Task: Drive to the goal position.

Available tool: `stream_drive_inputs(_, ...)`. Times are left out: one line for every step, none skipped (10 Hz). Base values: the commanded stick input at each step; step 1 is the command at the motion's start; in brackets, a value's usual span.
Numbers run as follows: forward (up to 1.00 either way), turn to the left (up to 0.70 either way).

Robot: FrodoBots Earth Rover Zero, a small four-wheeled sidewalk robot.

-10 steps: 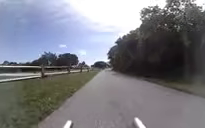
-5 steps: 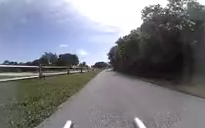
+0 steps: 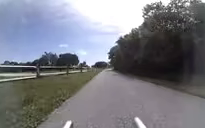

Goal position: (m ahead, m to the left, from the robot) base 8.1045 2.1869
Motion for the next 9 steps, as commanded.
stream_drive_inputs(0.50,0.00)
stream_drive_inputs(0.50,0.00)
stream_drive_inputs(0.50,0.00)
stream_drive_inputs(0.50,0.00)
stream_drive_inputs(0.50,0.00)
stream_drive_inputs(0.50,0.00)
stream_drive_inputs(0.50,0.00)
stream_drive_inputs(0.50,0.00)
stream_drive_inputs(0.50,0.00)
